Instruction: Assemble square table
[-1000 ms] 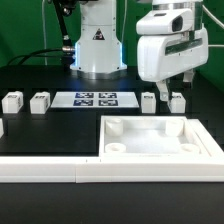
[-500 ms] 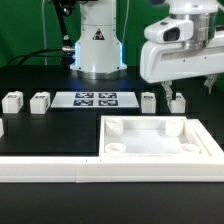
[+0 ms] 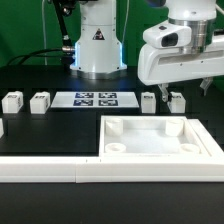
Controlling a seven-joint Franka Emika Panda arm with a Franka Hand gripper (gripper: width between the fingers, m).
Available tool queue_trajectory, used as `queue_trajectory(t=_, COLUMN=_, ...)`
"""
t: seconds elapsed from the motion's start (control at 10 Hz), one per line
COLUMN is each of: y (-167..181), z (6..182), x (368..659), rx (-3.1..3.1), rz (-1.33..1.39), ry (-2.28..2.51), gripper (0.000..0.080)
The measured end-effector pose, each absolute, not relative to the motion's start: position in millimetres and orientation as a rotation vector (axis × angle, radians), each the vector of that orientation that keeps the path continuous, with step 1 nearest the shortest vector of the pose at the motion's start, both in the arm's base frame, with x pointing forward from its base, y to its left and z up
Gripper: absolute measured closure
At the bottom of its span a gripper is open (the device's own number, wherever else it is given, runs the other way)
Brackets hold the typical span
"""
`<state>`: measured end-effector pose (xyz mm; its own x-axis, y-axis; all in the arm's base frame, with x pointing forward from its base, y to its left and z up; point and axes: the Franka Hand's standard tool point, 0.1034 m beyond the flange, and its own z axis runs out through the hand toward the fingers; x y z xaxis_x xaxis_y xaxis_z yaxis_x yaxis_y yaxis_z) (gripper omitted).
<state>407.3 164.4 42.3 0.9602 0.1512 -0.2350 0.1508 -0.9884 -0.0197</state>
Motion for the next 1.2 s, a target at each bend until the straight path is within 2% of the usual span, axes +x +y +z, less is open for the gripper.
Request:
queue_trajectory(t=0.2, y=168, z=46.3, x=393, rx=-3.105, rz=0.775, ry=-0.124, gripper=0.0151)
queue_trajectory(t=0.5, y=168, z=42.5, x=390, rx=-3.013, rz=1.091, ry=-0.075, gripper=0.0151)
queue_trajectory(t=0.7, y=167, z=38.1, x=387, rx=-2.953, rz=1.266, ry=-0.054, gripper=0.0151)
queue_trajectory(t=1.2, y=181, z=7.9, x=362, rx=-2.756, rz=1.429, ry=0.216, gripper=0.0151)
